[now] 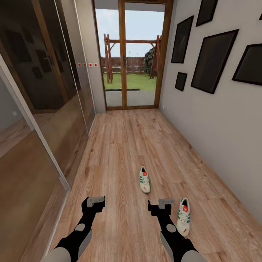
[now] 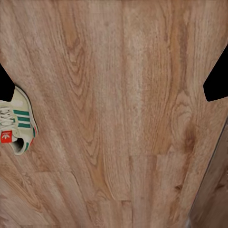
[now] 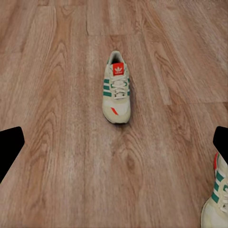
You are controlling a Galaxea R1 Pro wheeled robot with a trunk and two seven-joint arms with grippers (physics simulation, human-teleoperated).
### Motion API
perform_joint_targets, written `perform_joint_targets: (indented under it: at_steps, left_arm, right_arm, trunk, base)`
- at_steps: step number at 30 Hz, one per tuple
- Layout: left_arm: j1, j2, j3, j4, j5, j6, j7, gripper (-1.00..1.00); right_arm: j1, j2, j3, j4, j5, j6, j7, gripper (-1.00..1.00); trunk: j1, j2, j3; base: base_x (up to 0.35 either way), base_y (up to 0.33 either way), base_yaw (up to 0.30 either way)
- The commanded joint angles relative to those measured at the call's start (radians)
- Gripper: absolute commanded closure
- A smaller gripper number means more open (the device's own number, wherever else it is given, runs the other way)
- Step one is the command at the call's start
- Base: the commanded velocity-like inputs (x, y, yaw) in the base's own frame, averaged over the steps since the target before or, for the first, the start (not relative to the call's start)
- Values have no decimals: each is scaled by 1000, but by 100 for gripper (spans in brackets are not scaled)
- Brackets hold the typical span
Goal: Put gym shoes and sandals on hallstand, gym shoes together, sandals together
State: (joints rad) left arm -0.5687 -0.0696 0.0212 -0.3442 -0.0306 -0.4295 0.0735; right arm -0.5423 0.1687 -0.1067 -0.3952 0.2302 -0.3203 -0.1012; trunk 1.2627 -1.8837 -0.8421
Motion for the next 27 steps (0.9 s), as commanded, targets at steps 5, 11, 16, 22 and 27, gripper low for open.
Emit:
perform_joint_targets:
  at_steps: [5,11,16,22,27]
  left_arm:
    - [-1,-3,2,1,-4,-4,6,-100]
    - [-2,-4,3,1,-3,-3,3,-100]
    - [-1,-5,3,1,-3,-3,2,-100]
    - [-1,-9,3,1,-3,-3,2,-100]
    - [-1,-11,3,1,-3,-3,2,-100]
  right_arm:
    - [-1,1,-7,1,11,-3,-2,-100]
    - [-1,1,-7,1,10,-3,-2,-100]
    - [-1,2,-7,1,10,-2,-2,-100]
    - [-1,2,-7,1,11,-3,-2,-100]
    - [-1,2,-8,1,11,-3,-1,-100]
  trunk:
    - [0,0,-1]
    - [0,0,-1]
    - [0,0,-1]
    - [0,0,-1]
    - [0,0,-1]
  base:
    - [20,12,0]
    - [100,4,0]
    - [236,17,0]
    - [299,54,0]
    - [317,66,0]
